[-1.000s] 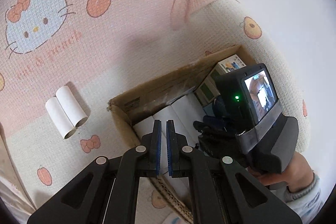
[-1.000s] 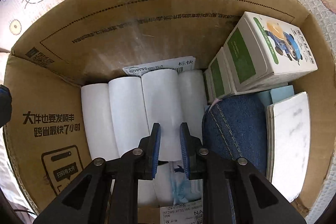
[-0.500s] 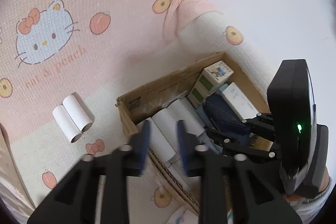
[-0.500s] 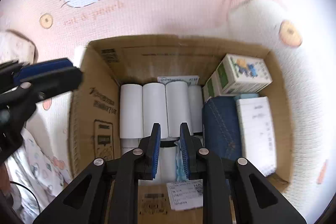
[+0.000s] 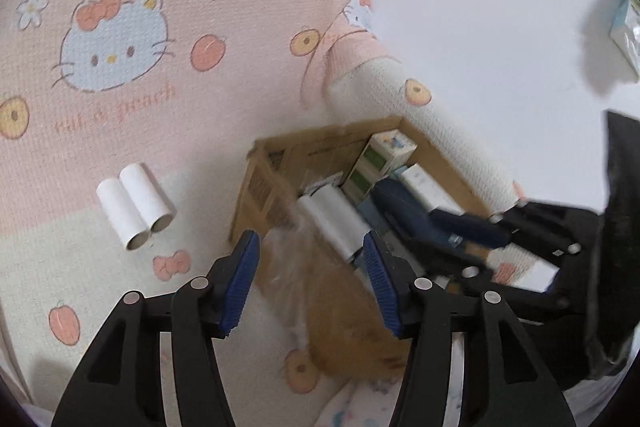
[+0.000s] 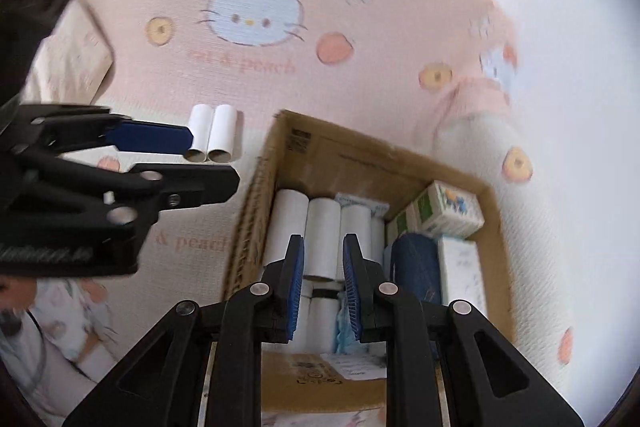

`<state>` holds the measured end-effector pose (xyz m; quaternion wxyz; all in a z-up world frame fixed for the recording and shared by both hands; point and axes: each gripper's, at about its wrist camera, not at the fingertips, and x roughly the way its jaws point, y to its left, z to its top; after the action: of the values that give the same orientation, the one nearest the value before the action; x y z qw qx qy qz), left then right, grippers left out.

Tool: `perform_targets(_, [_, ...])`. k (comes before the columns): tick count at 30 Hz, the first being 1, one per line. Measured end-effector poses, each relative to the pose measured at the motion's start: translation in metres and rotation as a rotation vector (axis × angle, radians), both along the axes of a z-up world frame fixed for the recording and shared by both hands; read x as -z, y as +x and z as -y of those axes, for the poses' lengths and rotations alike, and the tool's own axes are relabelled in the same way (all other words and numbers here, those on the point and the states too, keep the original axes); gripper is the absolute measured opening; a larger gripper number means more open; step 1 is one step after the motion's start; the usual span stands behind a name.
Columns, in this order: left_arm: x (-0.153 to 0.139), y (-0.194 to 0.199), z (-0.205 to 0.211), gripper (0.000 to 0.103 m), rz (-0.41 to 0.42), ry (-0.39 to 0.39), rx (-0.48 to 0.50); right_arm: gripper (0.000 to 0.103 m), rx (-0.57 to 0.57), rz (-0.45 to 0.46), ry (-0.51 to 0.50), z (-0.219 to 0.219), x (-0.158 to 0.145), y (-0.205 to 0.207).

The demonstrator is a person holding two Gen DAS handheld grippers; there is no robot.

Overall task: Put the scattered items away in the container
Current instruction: 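Withdraw both grippers from the box toward the last two white tubes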

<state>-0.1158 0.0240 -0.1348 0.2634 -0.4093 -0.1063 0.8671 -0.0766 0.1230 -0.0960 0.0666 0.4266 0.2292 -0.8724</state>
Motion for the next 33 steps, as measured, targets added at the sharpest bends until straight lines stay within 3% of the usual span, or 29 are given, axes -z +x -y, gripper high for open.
perform_targets(5, [0.030, 0.023, 0.017, 0.058, -0.060, -0.038, -0.011, 0.016, -0.038, -0.099, 0.018, 0.023, 0.008, 0.026])
perform_targets(15, [0.116, 0.026, 0.069, 0.058, -0.074, 0.022, -0.104, 0.016, 0.035, -0.201, -0.001, 0.066, 0.042, 0.043])
perform_targets(19, [0.134, -0.004, 0.081, 0.058, -0.027, 0.064, -0.126, 0.016, 0.021, -0.177, 0.006, 0.087, 0.064, 0.037])
perform_targets(26, [0.165, -0.038, 0.108, 0.058, 0.153, 0.172, -0.262, 0.016, 0.070, -0.144, -0.044, 0.104, 0.093, 0.012])
perform_targets(33, [0.161, -0.048, 0.132, 0.058, 0.143, 0.210, -0.343, 0.016, 0.106, -0.137, -0.075, 0.119, 0.126, -0.029])
